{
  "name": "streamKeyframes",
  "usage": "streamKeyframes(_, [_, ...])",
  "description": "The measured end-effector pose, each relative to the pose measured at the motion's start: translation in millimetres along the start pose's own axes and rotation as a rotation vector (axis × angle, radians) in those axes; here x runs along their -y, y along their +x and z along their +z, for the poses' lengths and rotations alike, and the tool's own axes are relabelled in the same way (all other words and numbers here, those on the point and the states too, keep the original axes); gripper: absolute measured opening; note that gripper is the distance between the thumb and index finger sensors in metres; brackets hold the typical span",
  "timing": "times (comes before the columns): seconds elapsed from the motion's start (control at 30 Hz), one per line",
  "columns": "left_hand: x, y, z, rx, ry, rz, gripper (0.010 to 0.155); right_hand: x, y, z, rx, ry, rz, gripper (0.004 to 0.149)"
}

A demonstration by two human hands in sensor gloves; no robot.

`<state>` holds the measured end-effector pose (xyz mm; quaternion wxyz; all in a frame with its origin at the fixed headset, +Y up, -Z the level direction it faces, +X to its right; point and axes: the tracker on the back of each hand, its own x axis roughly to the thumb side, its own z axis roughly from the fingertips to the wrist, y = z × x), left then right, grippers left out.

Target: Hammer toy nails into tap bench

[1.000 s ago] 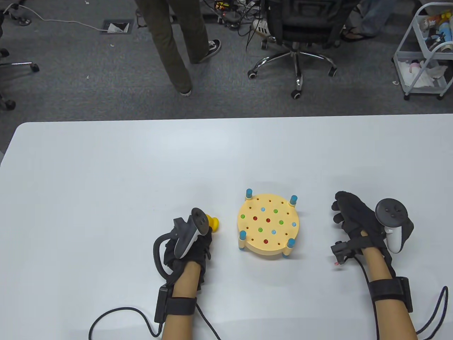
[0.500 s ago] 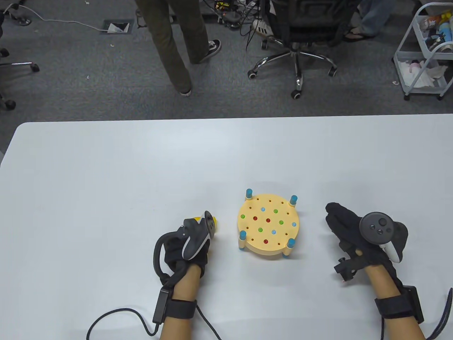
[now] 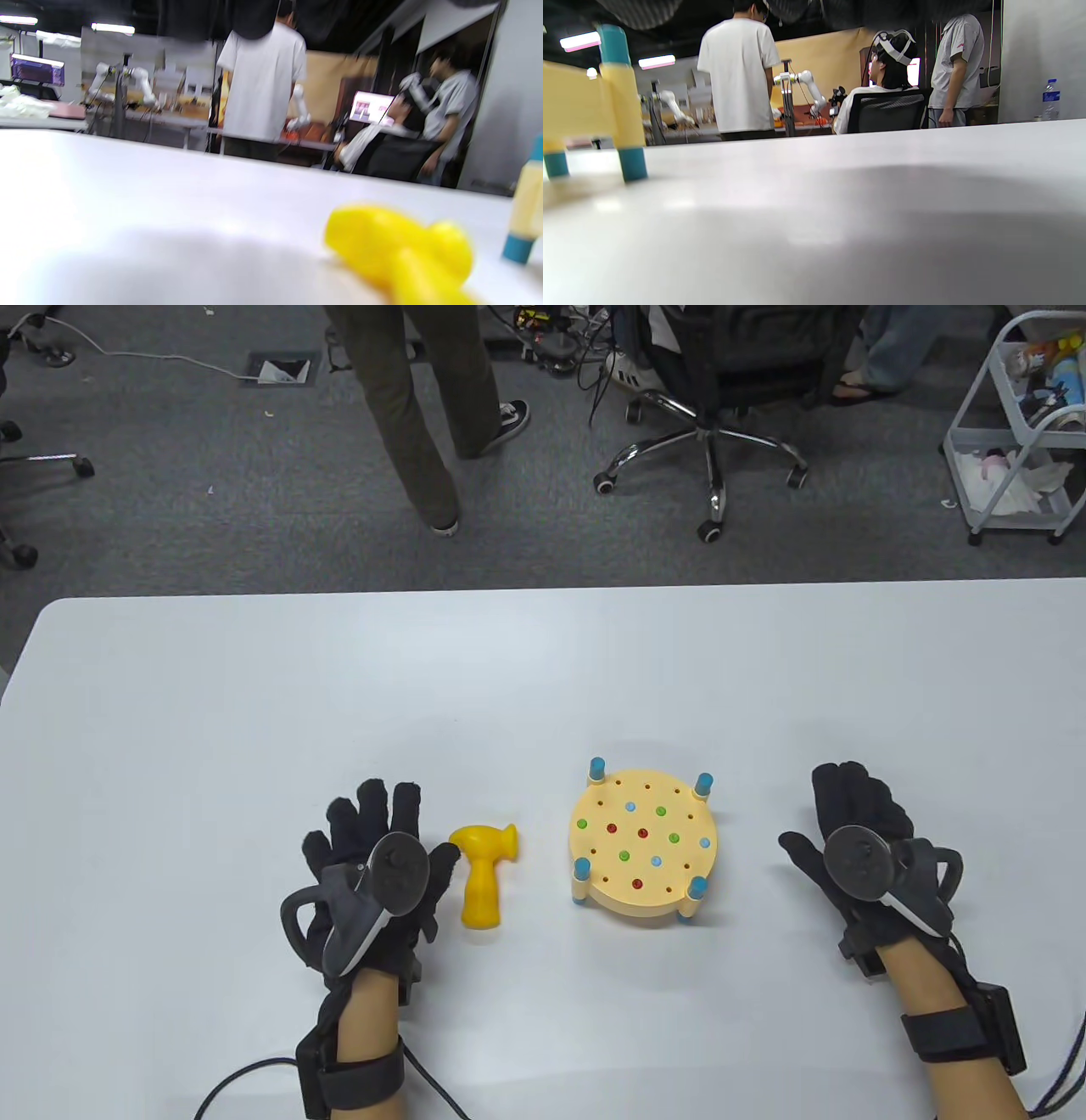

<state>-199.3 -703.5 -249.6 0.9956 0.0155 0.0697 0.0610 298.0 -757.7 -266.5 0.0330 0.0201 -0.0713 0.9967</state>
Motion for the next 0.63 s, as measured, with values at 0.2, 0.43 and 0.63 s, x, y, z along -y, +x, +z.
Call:
streamKeyframes(0.2, [19.1, -21.8, -10.1, -0.052, -0.081, -0.017, 0.087, -5.5, 5.7, 3.1, -0.005, 0.02, 0.131, 0.096])
streamKeyframes(0.43, [20.4, -21.9, -9.9, -0.044, -0.105, -0.032, 0.088, -11.4, 10.3, 2.0, 0.013, 0.055, 0.118, 0.096])
streamKeyframes(0.63, [23.2, -17.7, -8.6, -0.025, -0.118, -0.056, 0.088, -16.9, 10.3, 1.4, 0.004, 0.103, 0.102, 0.096])
